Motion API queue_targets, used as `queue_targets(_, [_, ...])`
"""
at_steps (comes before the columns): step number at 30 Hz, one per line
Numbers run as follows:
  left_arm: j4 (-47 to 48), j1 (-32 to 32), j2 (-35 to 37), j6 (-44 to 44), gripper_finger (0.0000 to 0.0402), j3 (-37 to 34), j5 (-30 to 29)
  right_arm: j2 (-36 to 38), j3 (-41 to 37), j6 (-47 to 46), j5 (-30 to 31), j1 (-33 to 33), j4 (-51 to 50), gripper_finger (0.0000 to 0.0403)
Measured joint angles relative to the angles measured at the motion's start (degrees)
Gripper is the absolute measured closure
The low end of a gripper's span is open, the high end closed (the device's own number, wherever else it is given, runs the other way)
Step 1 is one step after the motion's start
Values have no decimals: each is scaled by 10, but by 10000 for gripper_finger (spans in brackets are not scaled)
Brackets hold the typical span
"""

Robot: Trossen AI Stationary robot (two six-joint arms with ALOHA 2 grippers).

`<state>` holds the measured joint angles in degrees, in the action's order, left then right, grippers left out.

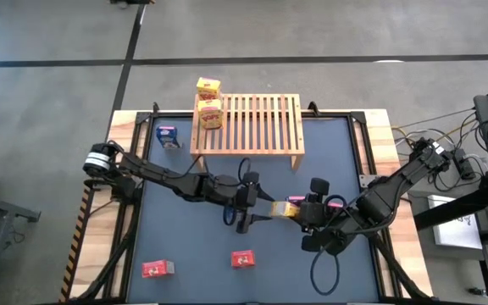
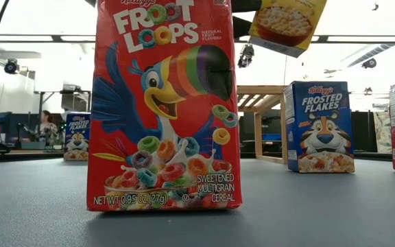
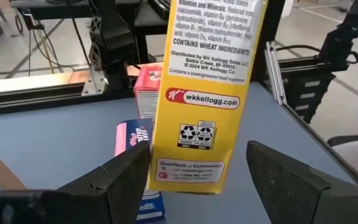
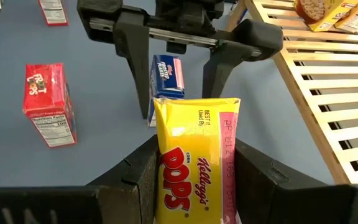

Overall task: Stack cereal on shelf
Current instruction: Put the yellow cereal box on the shelf aligned with the other yellow cereal boxes

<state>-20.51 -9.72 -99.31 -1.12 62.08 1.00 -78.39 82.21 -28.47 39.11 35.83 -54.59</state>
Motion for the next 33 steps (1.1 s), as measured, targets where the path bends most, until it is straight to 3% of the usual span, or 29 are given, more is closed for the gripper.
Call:
queue_targets(9, [-10, 0, 0, 12, 157, 0, -2, 0, 0, 2, 0, 0, 8, 252])
queue_targets(27, [-15, 0, 0, 3, 230, 0, -2, 0, 0, 18, -3, 0, 56, 252])
queue_targets(33, [-16, 0, 0, 1, 231, 0, 0, 0, -1, 49, -12, 3, 82, 228])
